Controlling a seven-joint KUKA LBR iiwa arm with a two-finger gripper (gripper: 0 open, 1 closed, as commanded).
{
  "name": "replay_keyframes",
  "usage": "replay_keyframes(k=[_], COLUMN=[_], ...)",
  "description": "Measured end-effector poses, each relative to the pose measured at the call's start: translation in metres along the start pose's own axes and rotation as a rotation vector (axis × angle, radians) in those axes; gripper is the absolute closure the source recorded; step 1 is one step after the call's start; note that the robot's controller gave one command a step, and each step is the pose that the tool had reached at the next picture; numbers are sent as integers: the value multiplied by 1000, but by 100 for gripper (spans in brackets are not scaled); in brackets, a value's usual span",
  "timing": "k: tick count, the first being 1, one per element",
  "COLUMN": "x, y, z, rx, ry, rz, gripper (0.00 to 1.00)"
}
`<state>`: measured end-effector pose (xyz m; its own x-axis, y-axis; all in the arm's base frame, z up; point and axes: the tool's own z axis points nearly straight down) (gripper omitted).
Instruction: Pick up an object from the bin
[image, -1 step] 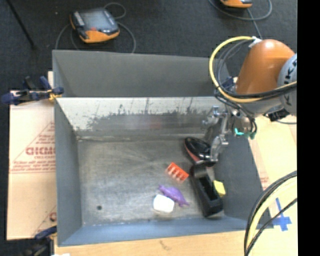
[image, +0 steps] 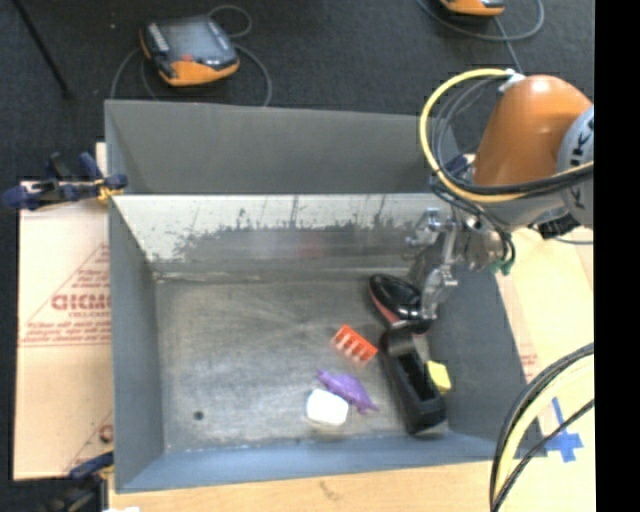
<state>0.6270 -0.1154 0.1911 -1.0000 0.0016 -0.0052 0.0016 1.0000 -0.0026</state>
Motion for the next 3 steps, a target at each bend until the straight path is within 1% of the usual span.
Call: replay_keyframes(k=[1, 2, 3], x=[9, 11, 6], y=[-18, -35, -37], z=[67, 69, 62], rx=[-2, -3, -2], ry=[-3, 2, -3], rz=[102, 182, 236], gripper=[0, 0, 0])
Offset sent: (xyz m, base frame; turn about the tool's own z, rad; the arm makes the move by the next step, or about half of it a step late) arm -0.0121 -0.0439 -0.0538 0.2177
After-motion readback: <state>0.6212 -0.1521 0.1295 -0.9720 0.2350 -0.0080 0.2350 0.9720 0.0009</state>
